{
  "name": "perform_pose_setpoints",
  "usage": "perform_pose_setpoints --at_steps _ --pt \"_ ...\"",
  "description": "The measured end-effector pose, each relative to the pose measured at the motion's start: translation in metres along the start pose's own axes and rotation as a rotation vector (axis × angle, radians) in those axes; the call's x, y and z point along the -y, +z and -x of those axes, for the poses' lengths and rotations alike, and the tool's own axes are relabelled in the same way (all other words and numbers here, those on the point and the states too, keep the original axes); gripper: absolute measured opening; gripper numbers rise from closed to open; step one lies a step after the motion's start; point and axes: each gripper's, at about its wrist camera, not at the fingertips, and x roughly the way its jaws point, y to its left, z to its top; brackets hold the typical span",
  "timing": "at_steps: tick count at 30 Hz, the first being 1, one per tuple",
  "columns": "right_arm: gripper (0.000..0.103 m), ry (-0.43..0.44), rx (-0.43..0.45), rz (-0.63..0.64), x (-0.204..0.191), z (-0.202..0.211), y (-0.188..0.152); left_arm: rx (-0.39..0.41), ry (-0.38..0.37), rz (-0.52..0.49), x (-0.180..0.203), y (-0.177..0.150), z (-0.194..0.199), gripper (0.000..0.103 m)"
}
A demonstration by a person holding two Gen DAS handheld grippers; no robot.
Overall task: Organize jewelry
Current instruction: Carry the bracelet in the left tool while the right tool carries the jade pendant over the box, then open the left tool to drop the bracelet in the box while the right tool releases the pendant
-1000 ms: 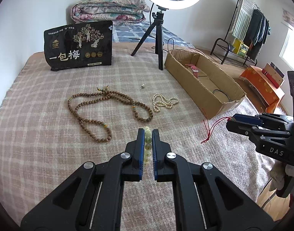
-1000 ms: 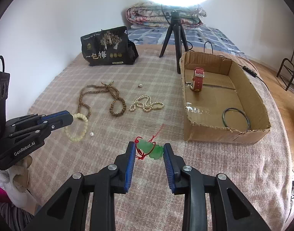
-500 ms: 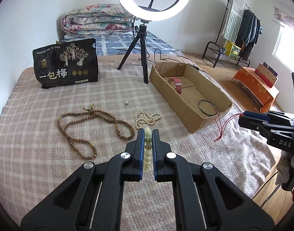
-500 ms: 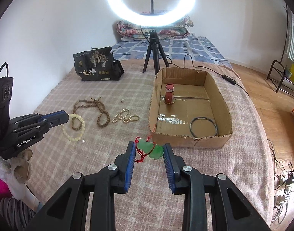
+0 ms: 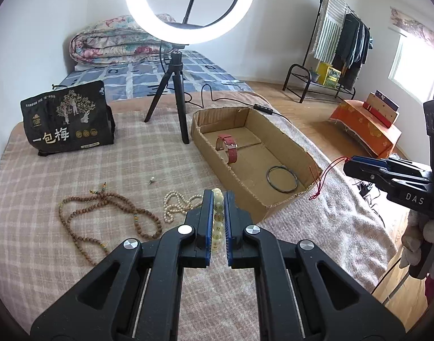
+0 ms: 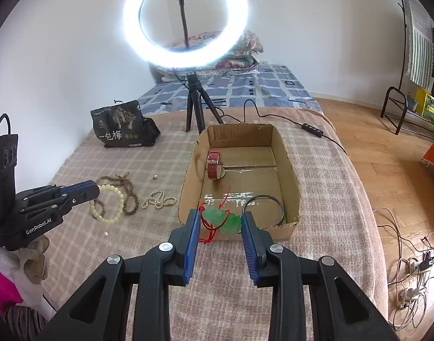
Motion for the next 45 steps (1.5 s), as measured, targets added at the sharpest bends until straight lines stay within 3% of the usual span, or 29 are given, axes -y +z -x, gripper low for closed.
perform_pose_setpoints --at_steps 16,33,45 --pt "0.029 -0.001 0.029 -0.03 0.04 -0.036 0.042 0.022 -0.071 -0.068 0.048 0.046 -0.051 0.005" --pt "0.029 -0.015 0.0 -0.041 0.065 -0.104 0.076 -0.012 -0.104 -0.053 0.052 0.052 -0.103 0.005" --pt "0.03 -0.044 -0.033 -0.03 0.066 -0.144 0.092 -0.044 -0.122 -0.056 0.056 0.048 -0.117 0.005"
